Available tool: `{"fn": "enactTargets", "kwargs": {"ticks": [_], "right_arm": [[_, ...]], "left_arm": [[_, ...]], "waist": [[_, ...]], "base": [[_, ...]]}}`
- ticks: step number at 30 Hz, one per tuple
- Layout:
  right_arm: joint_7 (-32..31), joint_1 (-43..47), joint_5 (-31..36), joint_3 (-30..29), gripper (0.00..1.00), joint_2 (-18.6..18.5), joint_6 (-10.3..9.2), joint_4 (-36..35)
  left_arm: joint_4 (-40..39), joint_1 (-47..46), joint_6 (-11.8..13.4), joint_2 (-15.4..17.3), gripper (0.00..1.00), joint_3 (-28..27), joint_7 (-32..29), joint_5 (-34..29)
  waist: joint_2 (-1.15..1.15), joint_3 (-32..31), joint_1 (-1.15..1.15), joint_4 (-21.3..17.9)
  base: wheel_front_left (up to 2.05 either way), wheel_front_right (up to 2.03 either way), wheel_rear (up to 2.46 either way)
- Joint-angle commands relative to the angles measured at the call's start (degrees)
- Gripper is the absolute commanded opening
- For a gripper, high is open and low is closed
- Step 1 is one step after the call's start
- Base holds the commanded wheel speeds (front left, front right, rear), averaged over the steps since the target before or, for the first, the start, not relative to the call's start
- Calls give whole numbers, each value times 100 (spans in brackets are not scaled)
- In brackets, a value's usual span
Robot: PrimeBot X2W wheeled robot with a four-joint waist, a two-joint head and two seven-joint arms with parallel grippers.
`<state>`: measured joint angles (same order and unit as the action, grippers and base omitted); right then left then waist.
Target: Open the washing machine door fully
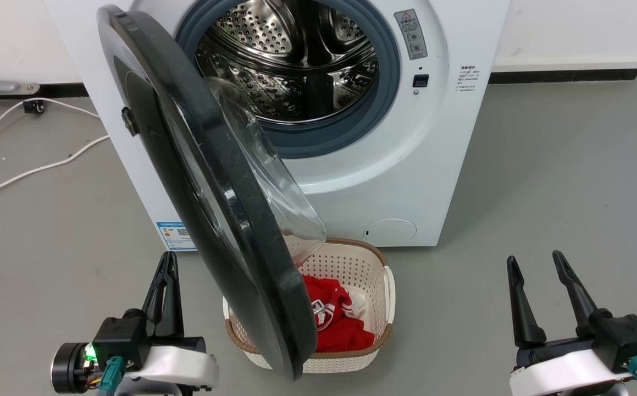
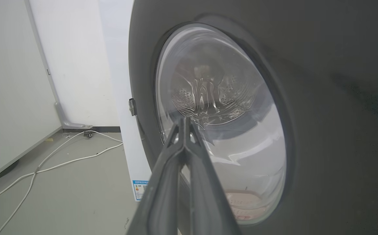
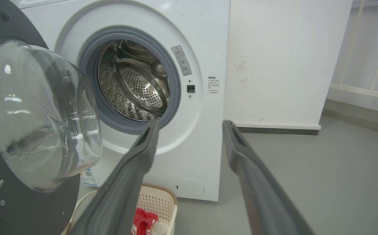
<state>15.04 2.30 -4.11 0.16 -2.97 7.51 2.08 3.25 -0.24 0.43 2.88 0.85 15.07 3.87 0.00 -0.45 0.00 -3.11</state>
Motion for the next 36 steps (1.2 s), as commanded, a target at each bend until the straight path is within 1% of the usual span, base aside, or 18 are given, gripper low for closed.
{"fn": "enactTargets", "kwargs": {"ticks": [1, 5, 8, 13, 17, 21, 25, 28, 31, 32, 36], "right_arm": [[15, -75, -26, 1, 100, 17, -4, 10], [15, -76, -45, -5, 100, 17, -4, 8], [14, -68, -64, -8, 100, 17, -4, 5], [14, -27, -88, -7, 100, 17, -4, 15], [14, -1, -105, 2, 100, 17, -4, 32], [14, 0, -130, -8, 100, 17, -4, 48], [15, -3, -155, 4, 100, 17, -4, 68], [15, 6, -171, 2, 100, 17, -4, 87], [15, 13, -198, 15, 100, 17, -4, 110], [15, 13, -198, 15, 100, 17, -4, 110], [15, 26, -218, 23, 100, 17, -4, 135]], "left_arm": [[-15, 35, -16, -1, 0, -4, 15, 12], [-150, -66, -32, -1, 0, 6, 15, 39], [-475, -156, 6, -2, 0, 23, 15, 21], [-1349, -339, 82, -1, 0, 14, 15, -34], [-2196, -516, 120, -2, 0, 47, 13, -189], [-3062, -730, 42, -2, 0, 221, 13, -347], [-3685, -911, -149, 13, 0, 639, 10, -474], [-3858, -939, -347, 16, 0, 1138, 10, -486], [-3754, -788, -525, 41, 0, 1752, 10, -453], [-3754, -788, -525, 41, 0, 1752, 10, -453], [-3338, -422, -675, 162, 0, 2536, 9, -306]], "waist": [[0, 1, 0, 3], [0, 10, 0, 13], [0, 13, 0, 30], [0, 3, 0, 62], [0, -13, 0, 71], [0, -13, 0, 65], [0, 0, 0, 45], [0, 4, 0, 33], [0, 6, 0, 15], [0, 6, 0, 15], [0, 4, 0, 0]], "base": [[0, 0, 0], [0, 0, 0], [0, 0, 0], [0, 0, 0], [0, 0, 0], [0, 0, 0], [0, 0, 0], [0, 0, 0], [0, 0, 0], [0, 0, 0], [0, 0, 0]]}}
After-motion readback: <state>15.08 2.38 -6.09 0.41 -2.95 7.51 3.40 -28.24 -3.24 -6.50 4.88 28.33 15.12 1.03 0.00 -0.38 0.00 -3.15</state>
